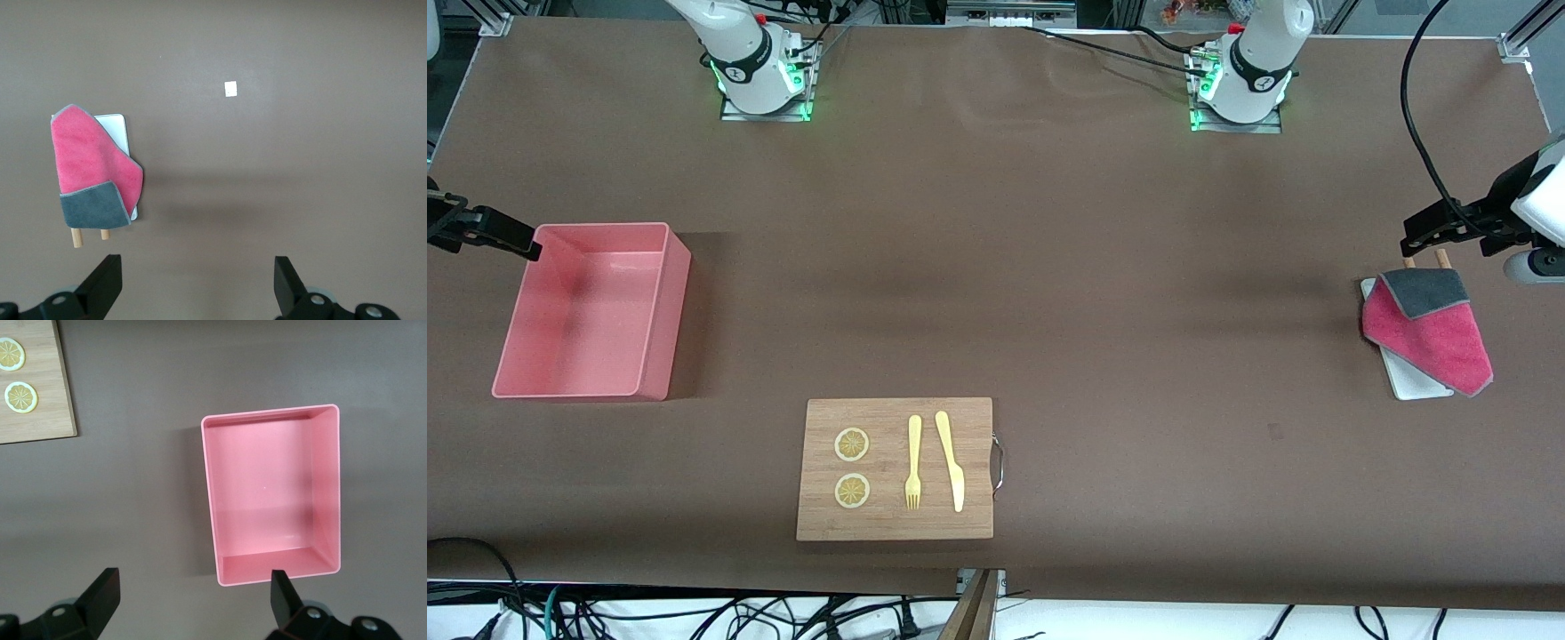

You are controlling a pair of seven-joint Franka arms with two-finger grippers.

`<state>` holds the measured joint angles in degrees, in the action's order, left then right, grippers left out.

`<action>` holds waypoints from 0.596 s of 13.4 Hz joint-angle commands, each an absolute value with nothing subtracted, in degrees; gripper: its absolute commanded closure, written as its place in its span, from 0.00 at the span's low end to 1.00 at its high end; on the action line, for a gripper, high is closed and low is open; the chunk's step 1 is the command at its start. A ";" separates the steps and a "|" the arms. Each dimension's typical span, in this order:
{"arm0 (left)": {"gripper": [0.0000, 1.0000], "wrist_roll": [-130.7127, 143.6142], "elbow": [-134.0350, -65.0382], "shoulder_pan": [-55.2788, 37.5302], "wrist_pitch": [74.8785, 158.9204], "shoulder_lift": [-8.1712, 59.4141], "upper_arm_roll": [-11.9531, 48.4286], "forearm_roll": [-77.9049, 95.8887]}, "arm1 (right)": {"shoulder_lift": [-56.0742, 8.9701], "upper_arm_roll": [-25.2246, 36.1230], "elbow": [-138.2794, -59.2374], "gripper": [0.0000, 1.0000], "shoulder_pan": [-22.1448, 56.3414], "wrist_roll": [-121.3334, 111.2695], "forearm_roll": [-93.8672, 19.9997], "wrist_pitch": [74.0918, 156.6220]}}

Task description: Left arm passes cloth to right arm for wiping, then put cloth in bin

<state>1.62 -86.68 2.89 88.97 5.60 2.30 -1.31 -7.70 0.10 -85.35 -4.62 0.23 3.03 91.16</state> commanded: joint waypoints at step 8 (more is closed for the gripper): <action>0.00 1.32 -85.78 3.60 88.33 5.36 2.46 -0.53 | -8.26 -0.18 -84.29 0.00 -4.05 1.06 0.97 92.81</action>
<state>1.62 -86.55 3.12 88.98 5.57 2.30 -1.31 -7.93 0.01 -85.35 -4.35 0.29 1.91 92.64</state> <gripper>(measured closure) 0.000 0.000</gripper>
